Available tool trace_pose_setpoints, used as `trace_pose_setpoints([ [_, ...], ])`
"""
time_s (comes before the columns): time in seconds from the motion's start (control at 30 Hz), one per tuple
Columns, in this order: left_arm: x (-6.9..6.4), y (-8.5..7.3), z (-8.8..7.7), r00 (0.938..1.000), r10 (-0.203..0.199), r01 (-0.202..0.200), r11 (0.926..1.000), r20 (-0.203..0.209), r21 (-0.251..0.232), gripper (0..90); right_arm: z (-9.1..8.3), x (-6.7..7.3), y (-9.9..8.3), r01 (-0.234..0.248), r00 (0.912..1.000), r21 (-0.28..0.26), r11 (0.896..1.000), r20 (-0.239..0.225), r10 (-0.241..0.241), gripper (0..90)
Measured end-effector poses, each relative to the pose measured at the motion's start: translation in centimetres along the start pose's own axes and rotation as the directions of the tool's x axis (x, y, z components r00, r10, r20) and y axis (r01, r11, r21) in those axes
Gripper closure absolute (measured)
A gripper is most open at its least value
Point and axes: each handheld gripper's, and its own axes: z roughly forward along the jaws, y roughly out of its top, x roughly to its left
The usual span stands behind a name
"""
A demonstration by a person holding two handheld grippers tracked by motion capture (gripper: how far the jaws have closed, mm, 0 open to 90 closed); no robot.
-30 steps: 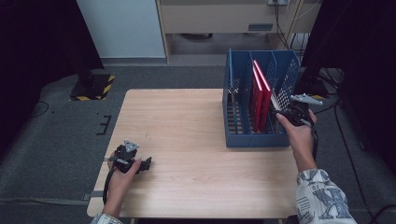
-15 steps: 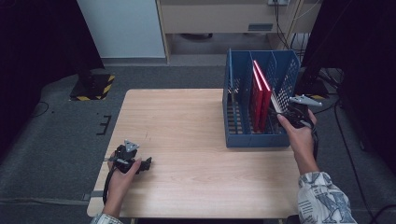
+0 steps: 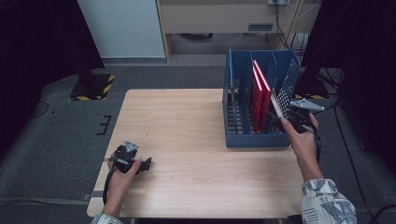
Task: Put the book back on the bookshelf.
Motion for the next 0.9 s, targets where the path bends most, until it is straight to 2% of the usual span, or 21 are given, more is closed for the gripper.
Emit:
trace_pose_setpoints([
  [0.23, 0.0, 0.0, 0.0, 1.0000, -0.001, 0.001, 1.0000, -0.001, 0.000, 4.6, -0.8, 0.1, -0.2, 0.035, 0.9993, -0.006, 0.999, -0.013, -0.035, 9.0],
  [0.47, 0.0, 0.0, 0.0, 1.0000, 0.001, -0.001, 1.0000, -0.001, 0.002, 4.7, -1.4, 0.5, -0.6, 0.050, 0.9985, -0.012, 0.999, -0.020, -0.050, 8.0],
  [0.7, 0.0, 0.0, 0.0, 1.0000, 0.002, -0.002, 1.0000, -0.001, 0.003, 4.6, -2.0, 1.2, -1.4, 0.057, 0.9973, -0.028, 0.998, -0.045, -0.058, 5.8],
  [0.9, -0.1, 0.0, 0.0, 1.0000, 0.004, -0.003, 1.0000, 0.000, 0.004, 4.6, -2.5, 2.2, -2.3, 0.075, 0.9942, -0.012, 0.997, -0.077, -0.076, 5.5],
])
